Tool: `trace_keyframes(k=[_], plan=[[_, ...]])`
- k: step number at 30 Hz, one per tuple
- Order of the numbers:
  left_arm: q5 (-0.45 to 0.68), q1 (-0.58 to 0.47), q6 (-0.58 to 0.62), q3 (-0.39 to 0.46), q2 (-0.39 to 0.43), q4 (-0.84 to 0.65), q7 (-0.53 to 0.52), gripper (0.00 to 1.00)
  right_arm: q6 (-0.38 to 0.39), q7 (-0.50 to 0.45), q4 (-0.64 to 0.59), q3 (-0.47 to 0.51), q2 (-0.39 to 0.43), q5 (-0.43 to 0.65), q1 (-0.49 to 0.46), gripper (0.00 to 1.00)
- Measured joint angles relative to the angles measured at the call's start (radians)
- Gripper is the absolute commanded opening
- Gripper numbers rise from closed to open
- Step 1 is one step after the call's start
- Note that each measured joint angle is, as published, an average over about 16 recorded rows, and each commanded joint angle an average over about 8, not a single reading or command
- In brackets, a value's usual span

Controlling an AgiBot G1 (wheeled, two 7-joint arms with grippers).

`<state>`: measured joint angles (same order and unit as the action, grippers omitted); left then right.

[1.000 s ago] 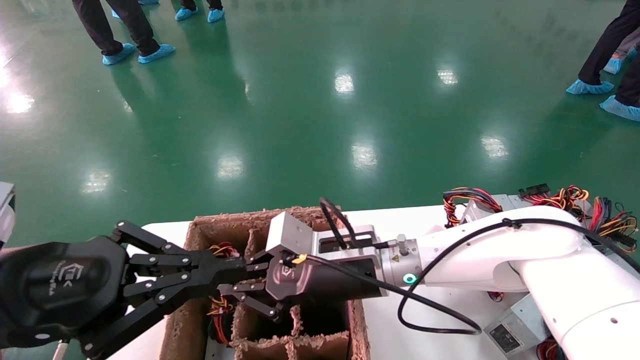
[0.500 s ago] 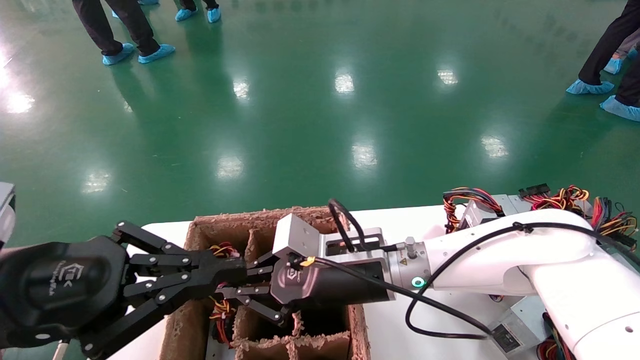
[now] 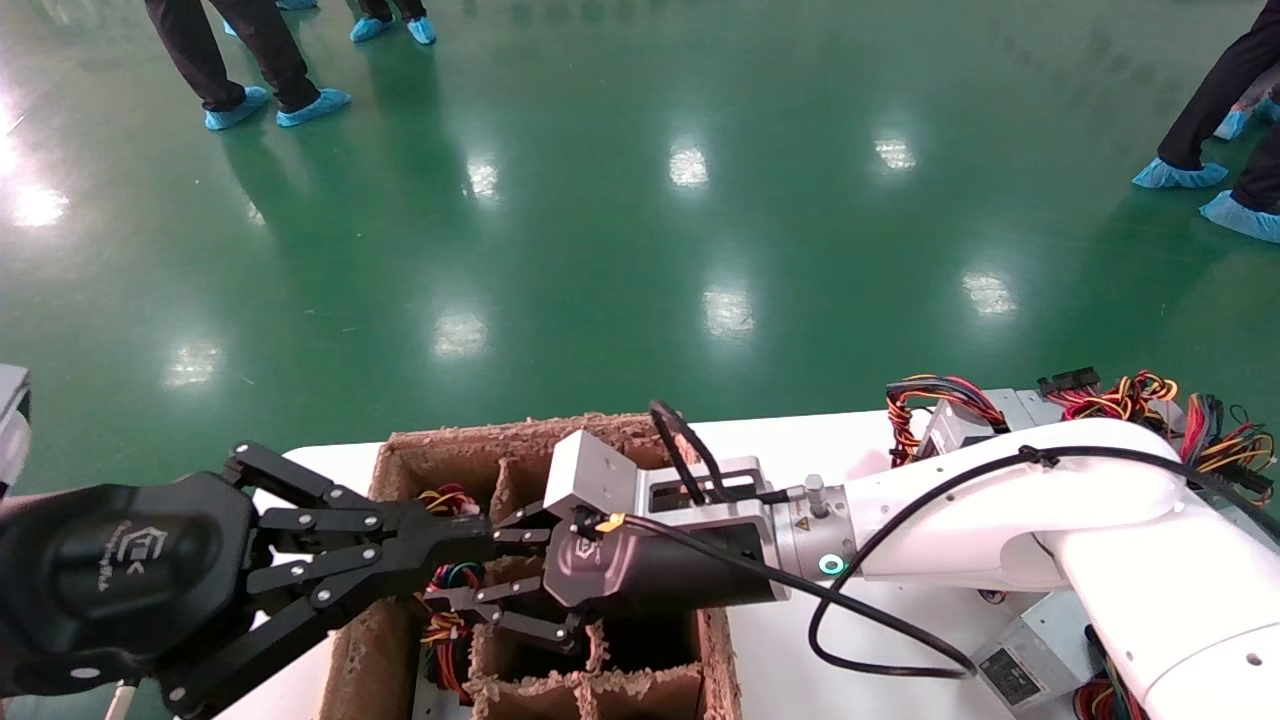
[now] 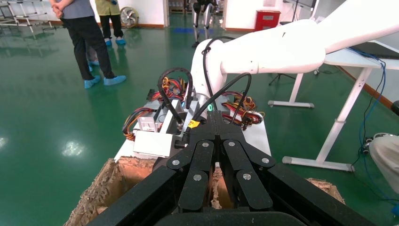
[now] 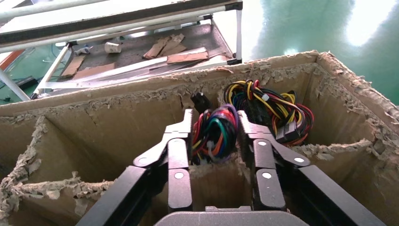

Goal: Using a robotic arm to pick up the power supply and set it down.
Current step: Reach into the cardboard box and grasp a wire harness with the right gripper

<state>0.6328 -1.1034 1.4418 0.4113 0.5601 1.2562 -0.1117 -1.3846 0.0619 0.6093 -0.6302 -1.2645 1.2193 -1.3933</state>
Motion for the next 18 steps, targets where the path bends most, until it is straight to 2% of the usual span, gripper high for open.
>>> trace_keyframes(k=[12, 13, 14, 18], plan=[[0.0, 0.0, 0.0, 0.0, 0.0, 0.0, 0.0, 0.0, -0.008, -0.002, 0.001, -0.003, -0.003, 0.0, -0.001, 0.99], [0.0, 0.0, 0.0, 0.0, 0.0, 0.0, 0.0, 0.0, -0.009, -0.001, 0.0, -0.003, -0.004, 0.0, -0.001, 0.96], [0.0, 0.0, 0.0, 0.0, 0.0, 0.0, 0.0, 0.0, -0.01, -0.001, 0.0, -0.003, -0.005, 0.0, -0.001, 0.88], [0.0, 0.0, 0.0, 0.0, 0.0, 0.0, 0.0, 0.0, -0.013, 0.001, -0.003, -0.005, -0.01, 0.0, -0.001, 0.38]])
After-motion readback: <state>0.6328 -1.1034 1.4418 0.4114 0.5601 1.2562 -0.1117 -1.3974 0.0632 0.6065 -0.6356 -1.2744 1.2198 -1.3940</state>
